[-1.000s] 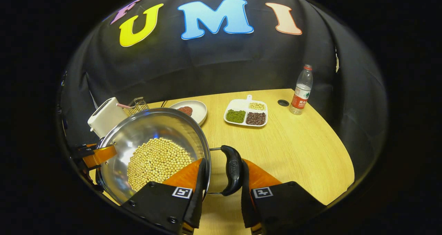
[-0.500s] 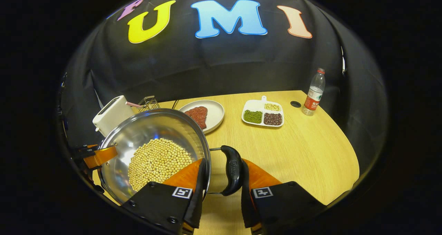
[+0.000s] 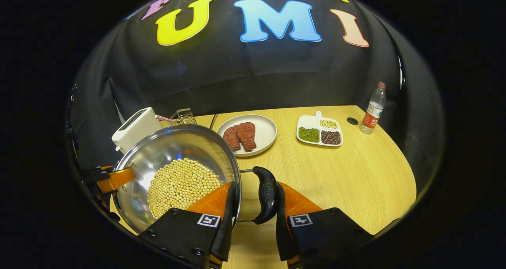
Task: First push the handle of the pot to place it horizontally, then grasp the pot with both hands and set it on the induction cooktop.
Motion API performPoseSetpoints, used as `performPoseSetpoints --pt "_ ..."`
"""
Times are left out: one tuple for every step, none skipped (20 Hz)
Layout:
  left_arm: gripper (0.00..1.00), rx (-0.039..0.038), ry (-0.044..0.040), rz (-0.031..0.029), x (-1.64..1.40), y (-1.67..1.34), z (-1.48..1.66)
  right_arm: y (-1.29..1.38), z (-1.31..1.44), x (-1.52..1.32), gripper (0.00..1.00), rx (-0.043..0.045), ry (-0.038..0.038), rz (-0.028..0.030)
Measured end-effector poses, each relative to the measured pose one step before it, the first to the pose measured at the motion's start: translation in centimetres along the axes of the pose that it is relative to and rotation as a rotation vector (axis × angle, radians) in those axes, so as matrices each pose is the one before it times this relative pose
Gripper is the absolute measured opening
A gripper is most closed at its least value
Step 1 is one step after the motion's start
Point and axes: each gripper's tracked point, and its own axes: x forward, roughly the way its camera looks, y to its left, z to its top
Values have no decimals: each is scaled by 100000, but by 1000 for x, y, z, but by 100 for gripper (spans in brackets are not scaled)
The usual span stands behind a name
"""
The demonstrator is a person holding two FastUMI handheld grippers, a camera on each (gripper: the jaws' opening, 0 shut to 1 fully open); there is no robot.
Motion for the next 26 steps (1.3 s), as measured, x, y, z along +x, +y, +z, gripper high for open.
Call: performPoseSetpoints --pt "55 -175 200 212 88 495 -98 487 -84 118 49 -297 59 213" --pt "55 -272 211 183 -27 563 -1 439 -30 99 49 -166 101 302" --pt "55 -261 -20 87 177 421 -166 398 -43 84 49 -46 391 202" --pt "55 13 257 210 99 444 -109 434 -73 253 46 10 316 362" --pt "55 -91 13 270 -11 477 -137 385 29 102 49 -82 120 390" --pt "55 -7 36 314 5 415 -56 377 -63 252 46 -258 375 378" --pt "55 -32 76 223 232 430 -152 381 11 162 46 -55 250 286" --pt "58 -19 289 153 175 384 -238 380 -66 154 49 29 251 394" --pt "58 47 292 4 46 484 -242 407 -110 180 49 78 401 461" --pt "55 35 389 129 81 436 -138 372 -103 87 46 -35 337 580" --pt "55 -150 302 -43 152 424 -200 422 -52 156 49 -288 143 497" --pt "55 -437 257 31 169 351 -140 323 52 84 46 -359 -179 396" --pt "55 -620 223 90 337 322 -249 298 -30 207 46 -448 -23 436" --pt "55 -611 324 127 176 373 -200 317 -132 145 49 -116 278 333" --pt "55 -392 423 200 191 323 -355 313 -114 177 49 -157 483 382" --pt "55 -184 309 0 139 229 -183 241 -88 217 49 -79 335 235" --pt "55 -341 635 225 328 168 -172 314 -139 141 49 -107 363 328" --pt "58 -277 568 176 196 318 -190 205 -169 115 46 -224 560 247" --pt "58 -308 371 237 201 325 -227 243 -156 203 46 -229 404 242" --pt "58 -130 200 158 245 270 -149 188 -130 225 49 -41 446 169" --pt "57 -26 332 171 28 144 -271 115 -66 169 49 -41 314 90" --pt "55 112 -86 43 90 182 5 133 -173 48 46 -91 443 78" --pt "54 777 -571 59 -14 85 33 112 22 194 46 368 58 67" --pt "52 675 -435 -65 159 117 150 64 -23 84 46 239 -67 -250" --pt "52 426 46 83 -1 93 9 10 -54 93 49 405 550 -96" --pt "54 586 -218 228 -53 173 116 94 -21 185 46 561 468 257"
